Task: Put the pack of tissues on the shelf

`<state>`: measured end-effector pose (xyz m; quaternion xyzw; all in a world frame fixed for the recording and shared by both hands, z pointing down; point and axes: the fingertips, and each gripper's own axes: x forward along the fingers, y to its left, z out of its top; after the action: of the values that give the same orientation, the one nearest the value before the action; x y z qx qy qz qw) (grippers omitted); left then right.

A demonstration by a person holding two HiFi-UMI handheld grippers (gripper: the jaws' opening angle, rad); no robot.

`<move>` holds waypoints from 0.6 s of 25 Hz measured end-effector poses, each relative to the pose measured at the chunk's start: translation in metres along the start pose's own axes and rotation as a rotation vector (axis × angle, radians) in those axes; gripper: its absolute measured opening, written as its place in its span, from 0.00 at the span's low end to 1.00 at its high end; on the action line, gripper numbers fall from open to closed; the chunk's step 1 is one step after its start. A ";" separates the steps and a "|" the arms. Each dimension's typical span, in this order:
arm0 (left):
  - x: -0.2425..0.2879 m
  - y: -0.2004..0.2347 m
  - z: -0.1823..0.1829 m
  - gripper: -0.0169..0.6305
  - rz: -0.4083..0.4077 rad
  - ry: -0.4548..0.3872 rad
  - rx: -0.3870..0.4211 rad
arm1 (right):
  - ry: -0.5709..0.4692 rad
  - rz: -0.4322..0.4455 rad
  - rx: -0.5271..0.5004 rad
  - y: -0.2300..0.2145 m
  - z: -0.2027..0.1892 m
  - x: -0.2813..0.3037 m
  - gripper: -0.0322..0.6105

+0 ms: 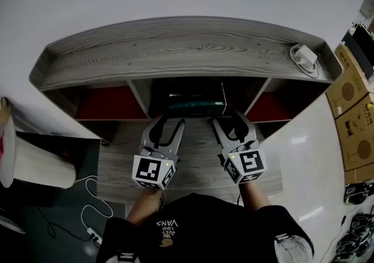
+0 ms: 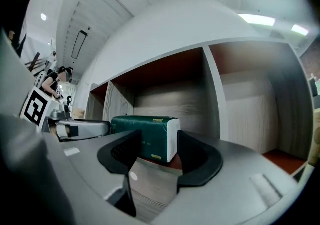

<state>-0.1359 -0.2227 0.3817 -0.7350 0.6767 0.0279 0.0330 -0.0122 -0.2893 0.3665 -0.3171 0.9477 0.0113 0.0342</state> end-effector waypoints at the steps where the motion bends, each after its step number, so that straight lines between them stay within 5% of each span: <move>1: -0.002 0.000 -0.001 0.39 0.007 0.003 -0.004 | 0.004 -0.003 -0.006 0.002 -0.001 -0.002 0.40; 7: -0.008 -0.007 -0.003 0.30 0.013 0.006 -0.028 | 0.007 0.010 -0.005 0.015 -0.004 -0.009 0.40; 9: -0.009 -0.009 -0.003 0.27 0.012 0.007 -0.027 | 0.003 0.011 0.000 0.017 -0.004 -0.010 0.27; 15: -0.010 -0.010 -0.007 0.20 0.019 0.026 -0.029 | 0.013 -0.002 -0.006 0.019 -0.005 -0.010 0.10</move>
<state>-0.1268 -0.2129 0.3892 -0.7294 0.6834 0.0284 0.0134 -0.0160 -0.2684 0.3726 -0.3183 0.9475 0.0120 0.0270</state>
